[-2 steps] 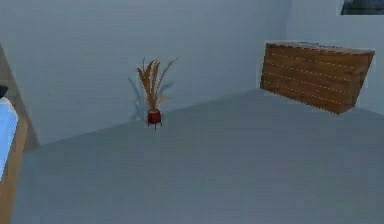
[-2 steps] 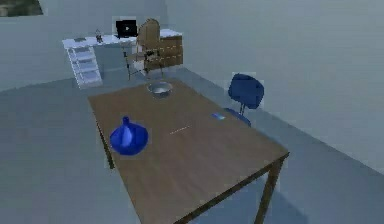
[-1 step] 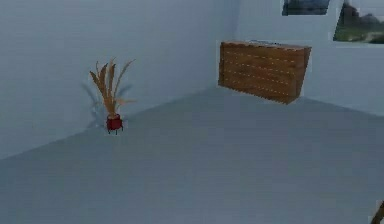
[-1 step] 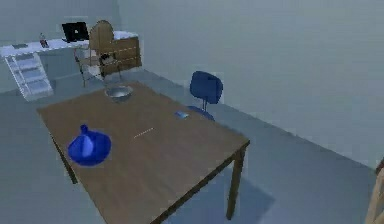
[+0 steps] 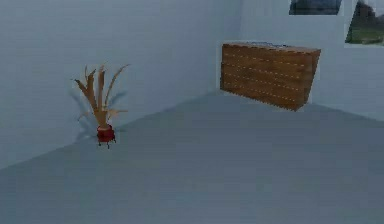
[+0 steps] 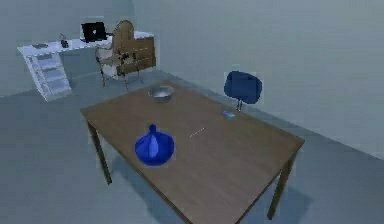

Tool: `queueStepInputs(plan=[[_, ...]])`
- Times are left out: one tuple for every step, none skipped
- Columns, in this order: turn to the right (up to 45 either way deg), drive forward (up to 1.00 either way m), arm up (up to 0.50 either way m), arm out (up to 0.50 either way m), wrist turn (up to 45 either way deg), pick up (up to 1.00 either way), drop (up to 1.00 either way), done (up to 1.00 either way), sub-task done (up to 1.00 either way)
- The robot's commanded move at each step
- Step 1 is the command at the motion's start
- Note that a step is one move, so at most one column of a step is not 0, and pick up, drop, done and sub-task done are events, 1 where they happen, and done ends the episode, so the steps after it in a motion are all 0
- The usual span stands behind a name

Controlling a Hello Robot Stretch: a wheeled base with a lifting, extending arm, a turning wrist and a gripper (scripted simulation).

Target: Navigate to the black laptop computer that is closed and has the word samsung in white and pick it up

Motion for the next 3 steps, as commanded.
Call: queueStepInputs(plan=[[39.0, 0.0, 0.0, 0.0, 0.0, 0.0, 0.0, 0.0, 0.0], [0.0, 1.0, 0.0, 0.0, 0.0, 0.0, 0.0, 0.0, 0.0], [3.0, 0.0, 0.0, 0.0, 0.0, 0.0, 0.0, 0.0, 0.0]])
